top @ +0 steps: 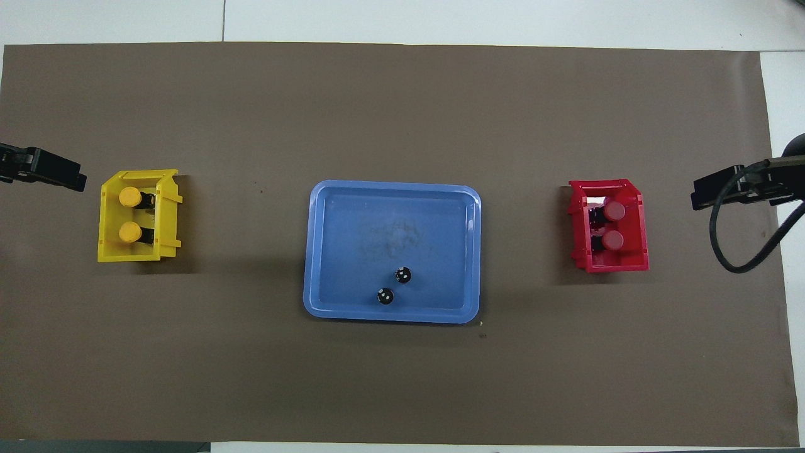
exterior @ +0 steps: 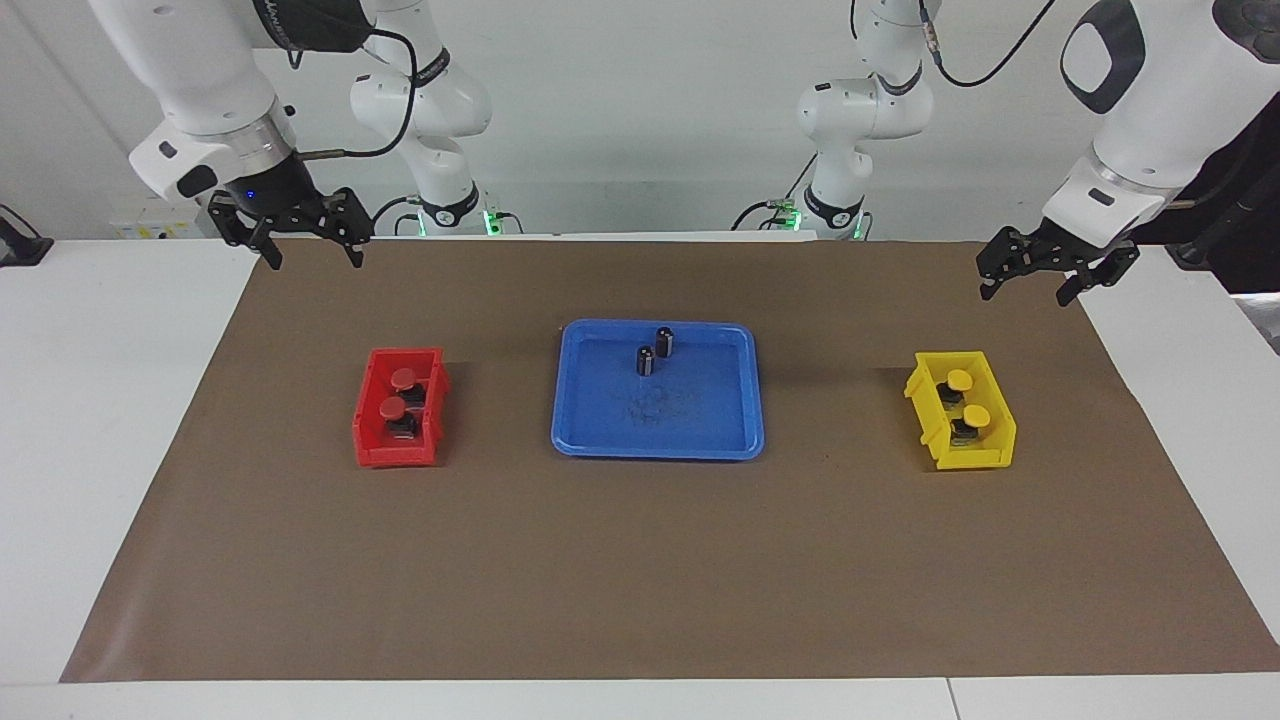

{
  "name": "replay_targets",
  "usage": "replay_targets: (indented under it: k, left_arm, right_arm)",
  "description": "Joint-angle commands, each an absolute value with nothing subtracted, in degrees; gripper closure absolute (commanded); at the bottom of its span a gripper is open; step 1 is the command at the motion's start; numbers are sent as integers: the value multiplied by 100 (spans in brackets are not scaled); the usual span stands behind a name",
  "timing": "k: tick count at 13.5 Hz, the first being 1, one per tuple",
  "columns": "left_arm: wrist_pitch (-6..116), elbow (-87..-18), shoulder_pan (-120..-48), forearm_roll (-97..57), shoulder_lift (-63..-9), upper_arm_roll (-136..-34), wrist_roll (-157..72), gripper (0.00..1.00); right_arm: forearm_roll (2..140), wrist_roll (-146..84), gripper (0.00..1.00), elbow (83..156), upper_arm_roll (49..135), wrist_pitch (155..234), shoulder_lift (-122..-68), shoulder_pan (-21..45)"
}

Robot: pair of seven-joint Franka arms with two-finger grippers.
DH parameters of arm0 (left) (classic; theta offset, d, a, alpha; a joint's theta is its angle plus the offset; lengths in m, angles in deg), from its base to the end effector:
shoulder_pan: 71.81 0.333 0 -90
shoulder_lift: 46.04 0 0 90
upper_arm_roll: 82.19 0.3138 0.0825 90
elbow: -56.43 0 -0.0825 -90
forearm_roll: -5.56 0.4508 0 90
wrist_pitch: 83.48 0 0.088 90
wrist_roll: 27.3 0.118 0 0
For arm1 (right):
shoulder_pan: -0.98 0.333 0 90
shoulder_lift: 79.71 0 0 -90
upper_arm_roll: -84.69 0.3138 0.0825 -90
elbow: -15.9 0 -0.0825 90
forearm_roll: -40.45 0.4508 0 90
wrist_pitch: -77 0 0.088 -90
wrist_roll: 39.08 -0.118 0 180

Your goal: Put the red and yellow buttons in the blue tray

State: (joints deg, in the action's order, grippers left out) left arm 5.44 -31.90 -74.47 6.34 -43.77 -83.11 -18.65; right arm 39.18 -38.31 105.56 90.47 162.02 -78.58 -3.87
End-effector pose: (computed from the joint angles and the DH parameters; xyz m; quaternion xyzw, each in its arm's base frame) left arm 0.6299 -0.0376 0.6005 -0.9942 0.1065 0.0149 0.0058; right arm 0.6054 0.0076 0.6192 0.9994 0.0142 -0.0307 0.0121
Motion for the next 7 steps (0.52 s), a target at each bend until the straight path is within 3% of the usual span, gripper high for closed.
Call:
replay_targets:
  k: [1, 7]
  left_arm:
    - [538, -3400, -7436, 512, -4612, -8280, -1860, 0]
    - [346, -3427, -7427, 512, -4787, -8271, -1869, 0]
  right_arm:
    - [4001, -3882, 0, 10678, 9067, 16278, -7760, -420]
    - [4001, -3891, 0, 10731, 9067, 16278, -7734, -420]
